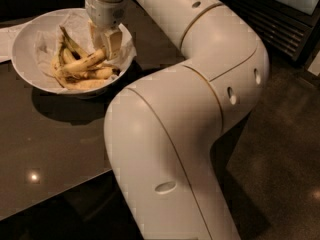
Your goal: Pick banana from white bowl
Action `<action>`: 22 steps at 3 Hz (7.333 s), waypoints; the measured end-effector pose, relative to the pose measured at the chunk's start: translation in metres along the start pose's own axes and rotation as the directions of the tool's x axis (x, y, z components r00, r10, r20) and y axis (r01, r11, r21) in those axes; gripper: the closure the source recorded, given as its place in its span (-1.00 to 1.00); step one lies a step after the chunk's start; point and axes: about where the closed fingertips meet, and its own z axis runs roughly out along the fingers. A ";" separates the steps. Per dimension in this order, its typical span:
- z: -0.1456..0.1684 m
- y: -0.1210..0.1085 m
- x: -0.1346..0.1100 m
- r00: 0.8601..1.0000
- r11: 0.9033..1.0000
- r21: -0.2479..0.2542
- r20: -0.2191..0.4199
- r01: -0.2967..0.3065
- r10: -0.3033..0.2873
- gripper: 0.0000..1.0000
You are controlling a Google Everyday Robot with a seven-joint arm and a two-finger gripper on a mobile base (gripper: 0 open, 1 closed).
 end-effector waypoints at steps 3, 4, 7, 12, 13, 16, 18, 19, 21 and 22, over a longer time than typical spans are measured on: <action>-0.026 -0.014 -0.008 1.000 0.995 0.099 -0.007 0.024 -0.024 1.00; -0.053 -0.007 -0.015 1.000 0.989 0.147 0.008 -0.001 -0.001 1.00; -0.096 0.007 -0.026 0.998 0.974 0.222 -0.018 -0.049 0.055 1.00; -0.178 0.041 -0.042 0.987 0.925 0.372 -0.100 -0.079 0.124 1.00; -0.178 0.041 -0.042 0.987 0.925 0.372 -0.100 -0.079 0.124 1.00; -0.226 0.100 -0.061 0.957 0.843 0.516 -0.138 -0.151 0.255 1.00; -0.238 0.119 -0.067 0.949 0.830 0.545 -0.184 -0.117 0.255 1.00; -0.235 0.127 -0.066 0.948 0.830 0.553 -0.222 -0.071 0.229 1.00; -0.228 0.139 -0.068 0.950 0.817 0.570 -0.198 -0.090 0.242 1.00; -0.219 0.147 -0.064 0.948 0.805 0.582 -0.181 -0.112 0.263 1.00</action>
Offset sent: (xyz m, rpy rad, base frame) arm 0.0008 0.0028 0.0294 0.0504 -0.0700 0.0533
